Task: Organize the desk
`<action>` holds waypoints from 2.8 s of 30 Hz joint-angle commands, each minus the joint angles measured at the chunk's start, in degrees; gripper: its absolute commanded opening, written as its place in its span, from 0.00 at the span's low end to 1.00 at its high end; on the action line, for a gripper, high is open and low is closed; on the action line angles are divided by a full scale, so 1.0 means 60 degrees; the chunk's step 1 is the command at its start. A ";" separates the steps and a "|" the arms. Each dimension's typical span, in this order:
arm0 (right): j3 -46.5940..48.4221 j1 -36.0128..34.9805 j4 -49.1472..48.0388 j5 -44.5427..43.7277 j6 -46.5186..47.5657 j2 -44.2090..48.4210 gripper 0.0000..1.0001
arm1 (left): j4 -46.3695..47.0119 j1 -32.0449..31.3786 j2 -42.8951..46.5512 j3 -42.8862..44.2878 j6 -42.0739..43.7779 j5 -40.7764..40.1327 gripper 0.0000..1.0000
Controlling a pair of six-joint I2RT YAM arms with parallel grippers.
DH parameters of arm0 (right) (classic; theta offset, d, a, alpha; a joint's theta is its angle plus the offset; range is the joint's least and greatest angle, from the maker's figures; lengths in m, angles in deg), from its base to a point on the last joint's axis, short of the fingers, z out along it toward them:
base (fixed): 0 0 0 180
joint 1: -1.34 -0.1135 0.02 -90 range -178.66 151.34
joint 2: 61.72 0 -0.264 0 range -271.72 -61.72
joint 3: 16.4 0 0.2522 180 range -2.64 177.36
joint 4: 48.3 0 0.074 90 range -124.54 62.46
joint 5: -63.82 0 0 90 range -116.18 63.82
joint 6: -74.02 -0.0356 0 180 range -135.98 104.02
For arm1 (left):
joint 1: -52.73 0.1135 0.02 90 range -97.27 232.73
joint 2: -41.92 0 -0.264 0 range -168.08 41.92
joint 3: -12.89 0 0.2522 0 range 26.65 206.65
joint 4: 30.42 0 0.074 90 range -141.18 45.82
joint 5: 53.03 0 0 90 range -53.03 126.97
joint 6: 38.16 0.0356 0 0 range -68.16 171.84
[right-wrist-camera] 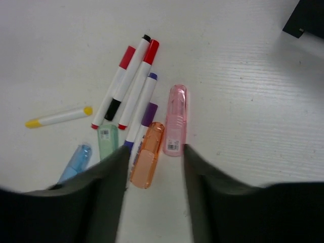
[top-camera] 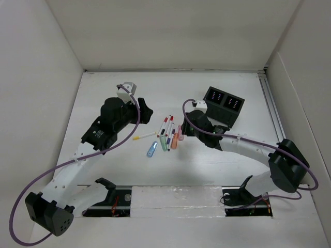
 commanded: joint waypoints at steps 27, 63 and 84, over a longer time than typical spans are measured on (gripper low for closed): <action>0.1552 0.0685 -0.0121 0.0466 0.0054 -0.3087 0.57 | 0.0377 -0.0027 -0.0113 0.0072 0.0306 0.0390 0.29; 0.2738 0.4683 -0.0766 0.0318 -0.0605 -0.0465 0.06 | 0.0494 -0.0027 0.0590 -0.0089 0.0218 0.0699 0.30; 0.0908 0.6428 -0.0809 -0.0896 -0.1293 0.0222 0.09 | 0.0465 -0.0027 0.0517 -0.0118 0.0204 0.0887 0.32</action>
